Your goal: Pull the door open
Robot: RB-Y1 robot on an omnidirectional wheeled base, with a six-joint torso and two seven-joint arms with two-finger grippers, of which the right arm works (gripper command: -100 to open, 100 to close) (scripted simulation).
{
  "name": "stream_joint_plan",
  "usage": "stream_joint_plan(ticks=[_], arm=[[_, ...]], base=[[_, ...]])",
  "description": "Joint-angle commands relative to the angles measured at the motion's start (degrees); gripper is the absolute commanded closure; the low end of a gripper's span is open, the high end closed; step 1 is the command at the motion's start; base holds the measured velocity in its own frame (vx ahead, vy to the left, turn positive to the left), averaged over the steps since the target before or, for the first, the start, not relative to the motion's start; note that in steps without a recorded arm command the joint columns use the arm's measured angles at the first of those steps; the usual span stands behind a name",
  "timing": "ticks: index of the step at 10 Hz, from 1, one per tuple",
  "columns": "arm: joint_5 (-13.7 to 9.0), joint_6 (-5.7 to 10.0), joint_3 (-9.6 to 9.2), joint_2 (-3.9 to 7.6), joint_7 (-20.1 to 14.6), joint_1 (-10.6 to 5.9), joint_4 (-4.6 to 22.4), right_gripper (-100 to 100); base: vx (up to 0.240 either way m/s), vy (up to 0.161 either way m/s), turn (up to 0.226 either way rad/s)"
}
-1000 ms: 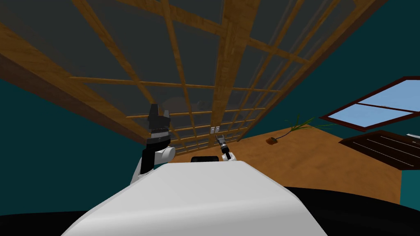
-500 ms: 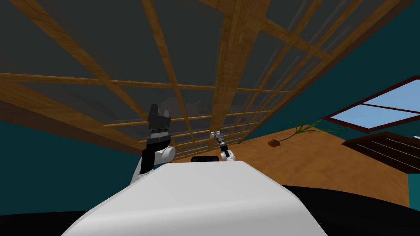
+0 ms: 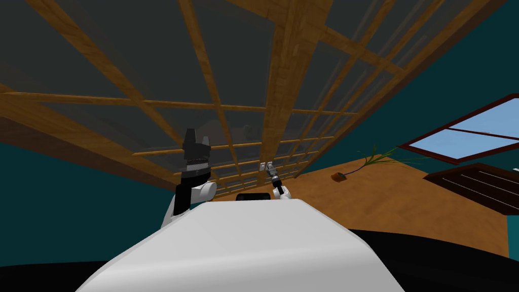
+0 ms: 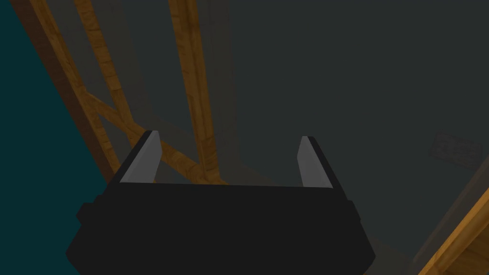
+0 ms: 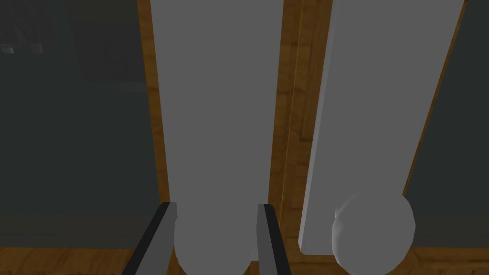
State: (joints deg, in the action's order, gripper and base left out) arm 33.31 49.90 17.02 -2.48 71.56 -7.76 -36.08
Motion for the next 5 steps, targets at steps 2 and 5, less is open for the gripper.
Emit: stream_joint_plan(ticks=[2,5], arm=[[-0.3,-0.03,0.06,0.79,-0.7,0.54,0.2,100],[-0.7,-0.08,0.13,1.71,-1.4,1.14,0.4,100]], base=[[-0.049,-0.014,0.017],[-0.159,-0.015,0.006]])
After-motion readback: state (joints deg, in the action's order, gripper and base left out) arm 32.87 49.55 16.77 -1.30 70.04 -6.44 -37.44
